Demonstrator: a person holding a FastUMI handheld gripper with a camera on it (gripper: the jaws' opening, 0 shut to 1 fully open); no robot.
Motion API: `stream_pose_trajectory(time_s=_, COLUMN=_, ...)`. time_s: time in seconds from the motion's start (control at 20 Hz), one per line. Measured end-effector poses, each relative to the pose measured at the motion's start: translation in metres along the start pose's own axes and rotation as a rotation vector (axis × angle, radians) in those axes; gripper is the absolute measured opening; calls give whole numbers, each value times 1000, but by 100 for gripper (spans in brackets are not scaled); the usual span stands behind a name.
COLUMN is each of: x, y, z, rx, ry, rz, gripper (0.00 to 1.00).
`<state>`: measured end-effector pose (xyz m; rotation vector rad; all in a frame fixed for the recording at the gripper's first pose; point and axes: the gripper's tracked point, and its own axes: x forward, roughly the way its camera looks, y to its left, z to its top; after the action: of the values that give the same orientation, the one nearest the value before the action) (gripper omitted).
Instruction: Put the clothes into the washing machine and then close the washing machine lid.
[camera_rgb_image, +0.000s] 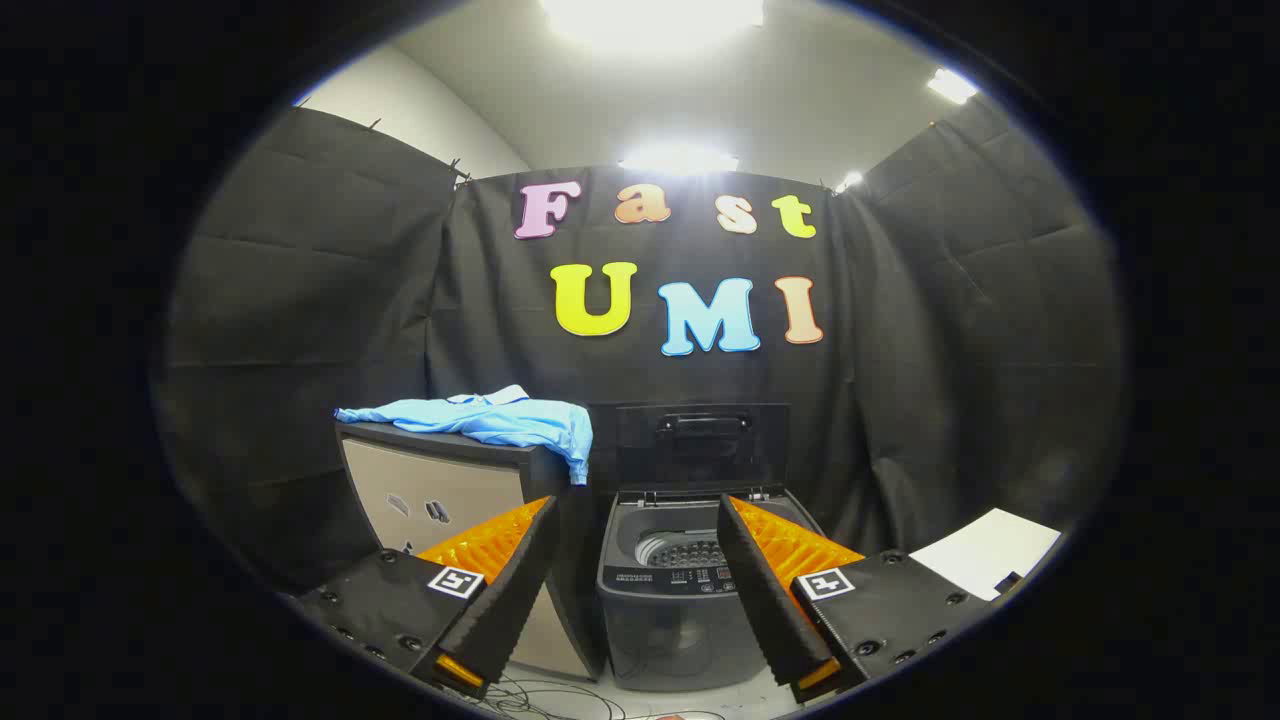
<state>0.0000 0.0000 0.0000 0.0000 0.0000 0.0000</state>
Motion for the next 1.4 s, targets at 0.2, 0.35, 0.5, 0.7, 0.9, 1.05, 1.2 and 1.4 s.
stream_pose_trajectory(time_s=0.2, x=-1, y=-2, z=1, rx=4, ry=-1, rz=-6, gripper=98)
stream_pose_trajectory(time_s=0.35, x=-3, y=-3, z=2, rx=2, ry=-5, rz=-8, gripper=98)
stream_pose_trajectory(time_s=0.5, x=-4, y=-4, z=3, rx=2, ry=-6, rz=-8, gripper=98)
stream_pose_trajectory(time_s=0.7, x=-7, y=-4, z=4, rx=1, ry=-5, rz=-5, gripper=98)
stream_pose_trajectory(time_s=0.9, x=-5, y=-4, z=6, rx=1, ry=-6, rz=0, gripper=98)
stream_pose_trajectory(time_s=1.05, x=-5, y=-1, z=9, rx=1, ry=-7, rz=5, gripper=98)
stream_pose_trajectory(time_s=1.2, x=-2, y=3, z=11, rx=-10, ry=-2, rz=11, gripper=98)
stream_pose_trajectory(time_s=1.4, x=5, y=14, z=22, rx=-16, ry=-11, rz=30, gripper=98)
